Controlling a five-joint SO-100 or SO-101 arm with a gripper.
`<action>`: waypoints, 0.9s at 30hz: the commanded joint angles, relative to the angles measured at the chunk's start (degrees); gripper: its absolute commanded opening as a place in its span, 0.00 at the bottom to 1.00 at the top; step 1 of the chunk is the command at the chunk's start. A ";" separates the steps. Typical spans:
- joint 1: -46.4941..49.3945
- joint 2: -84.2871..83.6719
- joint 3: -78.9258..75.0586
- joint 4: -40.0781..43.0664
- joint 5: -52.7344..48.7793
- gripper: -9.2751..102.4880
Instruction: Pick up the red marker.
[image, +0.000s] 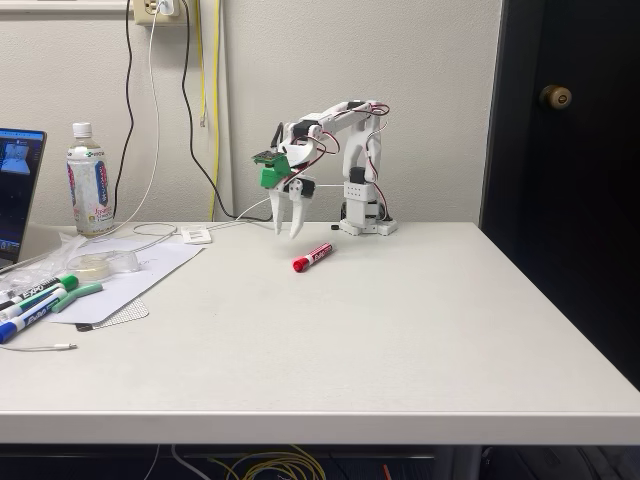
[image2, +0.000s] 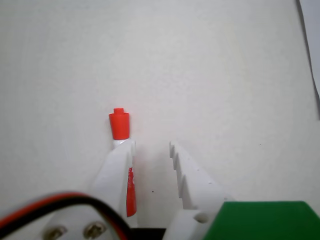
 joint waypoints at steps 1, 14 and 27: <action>-1.58 0.88 -0.26 1.32 0.44 0.22; -4.66 0.09 -0.26 2.55 1.14 0.25; -5.54 -3.52 -0.26 0.70 1.85 0.26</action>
